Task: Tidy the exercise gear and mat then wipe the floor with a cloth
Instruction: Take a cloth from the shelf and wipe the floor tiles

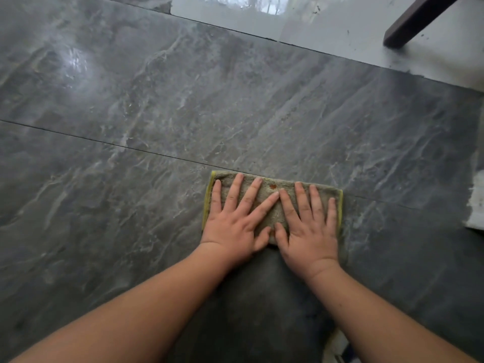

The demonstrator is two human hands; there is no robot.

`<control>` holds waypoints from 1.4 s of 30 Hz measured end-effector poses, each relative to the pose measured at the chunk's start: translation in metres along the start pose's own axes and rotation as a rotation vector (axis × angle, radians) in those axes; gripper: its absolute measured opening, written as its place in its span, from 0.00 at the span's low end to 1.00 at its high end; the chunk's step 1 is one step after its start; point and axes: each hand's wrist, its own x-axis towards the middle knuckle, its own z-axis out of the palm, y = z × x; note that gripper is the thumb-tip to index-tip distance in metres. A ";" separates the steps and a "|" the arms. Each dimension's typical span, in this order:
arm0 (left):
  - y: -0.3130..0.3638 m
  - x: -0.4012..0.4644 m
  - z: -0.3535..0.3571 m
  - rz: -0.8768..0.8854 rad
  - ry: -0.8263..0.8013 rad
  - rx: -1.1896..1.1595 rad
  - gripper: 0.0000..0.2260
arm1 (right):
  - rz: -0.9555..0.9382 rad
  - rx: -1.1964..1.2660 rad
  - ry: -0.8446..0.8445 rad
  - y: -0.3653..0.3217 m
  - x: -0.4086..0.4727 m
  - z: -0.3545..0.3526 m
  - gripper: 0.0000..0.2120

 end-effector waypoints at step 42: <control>-0.127 0.202 -0.087 -0.105 -0.048 0.000 0.27 | 0.012 0.062 -0.059 -0.022 0.250 -0.080 0.32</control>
